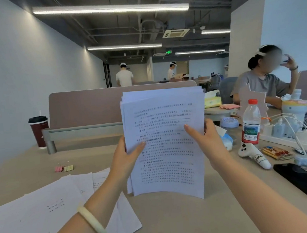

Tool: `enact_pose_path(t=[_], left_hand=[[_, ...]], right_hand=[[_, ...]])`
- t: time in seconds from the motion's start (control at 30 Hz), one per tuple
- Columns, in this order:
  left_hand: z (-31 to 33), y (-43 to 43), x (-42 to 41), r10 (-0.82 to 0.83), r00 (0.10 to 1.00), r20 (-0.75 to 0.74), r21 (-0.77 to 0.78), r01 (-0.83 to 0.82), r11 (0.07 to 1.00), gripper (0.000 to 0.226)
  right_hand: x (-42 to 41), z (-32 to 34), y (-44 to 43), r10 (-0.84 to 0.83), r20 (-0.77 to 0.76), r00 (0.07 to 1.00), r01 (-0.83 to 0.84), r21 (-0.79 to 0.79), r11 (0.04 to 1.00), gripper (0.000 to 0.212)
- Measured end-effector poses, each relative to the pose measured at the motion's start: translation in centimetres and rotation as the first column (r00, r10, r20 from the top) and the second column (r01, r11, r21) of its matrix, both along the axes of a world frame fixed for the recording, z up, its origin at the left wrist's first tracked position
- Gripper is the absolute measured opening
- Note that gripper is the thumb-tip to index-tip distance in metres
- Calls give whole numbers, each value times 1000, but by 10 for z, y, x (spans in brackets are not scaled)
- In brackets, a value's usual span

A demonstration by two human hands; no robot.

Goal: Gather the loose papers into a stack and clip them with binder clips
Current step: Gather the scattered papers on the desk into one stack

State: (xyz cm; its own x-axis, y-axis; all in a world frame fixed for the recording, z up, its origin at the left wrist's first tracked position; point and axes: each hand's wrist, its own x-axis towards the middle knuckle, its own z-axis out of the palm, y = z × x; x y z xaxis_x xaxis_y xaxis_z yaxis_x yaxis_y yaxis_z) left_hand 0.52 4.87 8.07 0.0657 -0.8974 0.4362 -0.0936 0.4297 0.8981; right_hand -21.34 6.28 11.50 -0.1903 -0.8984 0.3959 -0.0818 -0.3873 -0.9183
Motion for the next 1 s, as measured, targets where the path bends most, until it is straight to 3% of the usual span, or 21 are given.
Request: enact_pose_path(t=[0.07,0.13,0.2,0.27,0.33,0.37,0.43,0.5,0.6,0.7,0.8,0.87,0.9,0.93,1.0], left_hand=[[-2,-5,7,-45,998,38,66,42,997,53],[3,-8,11,-90,994,69,107,82,991,43],[8,-10,12,-127,990,59,151,117,982,30],[11,-13,13,-168,984,59,198,154,968,29],[14,-15,14,-192,978,75,219,172,961,33],[14,-16,14,-204,976,77,220,183,958,36],[15,-16,13,-240,968,73,213,220,952,42],[14,-16,11,-247,967,55,218,230,948,45],[14,-18,9,-206,978,24,222,195,955,41],[13,-20,9,-158,987,-23,226,159,961,38],[12,-22,11,-142,987,-75,238,156,959,23],[11,-22,10,-144,984,-104,253,166,953,17],[10,-23,9,-144,981,-129,256,173,951,15],[9,-22,7,-142,978,-155,256,179,950,15],[6,-22,6,-117,974,-193,243,163,956,21]], right_hand=[[-2,4,1,11,-30,999,-10,9,1000,49],[-1,15,0,-9,-90,996,6,-28,1000,66],[2,34,-3,-181,-230,956,147,-158,976,92],[14,62,0,-507,-404,762,334,-425,841,110],[36,91,4,-671,-561,485,227,-660,716,106],[49,103,4,-635,-679,368,92,-653,752,95],[77,113,2,-388,-906,169,-116,-410,905,62],[98,109,-7,-246,-965,89,-164,-257,952,46],[101,107,-17,-331,-929,168,-168,-357,919,49],[62,106,-21,-485,-845,227,12,-495,869,63],[17,92,-25,-479,-857,191,130,-461,878,61],[-2,81,-29,-605,-760,238,180,-578,796,63],[-7,77,-28,-680,-647,343,229,-645,729,69],[-10,72,-28,-680,-531,506,297,-632,715,76],[-14,56,-26,-396,-297,869,284,-356,890,87]])
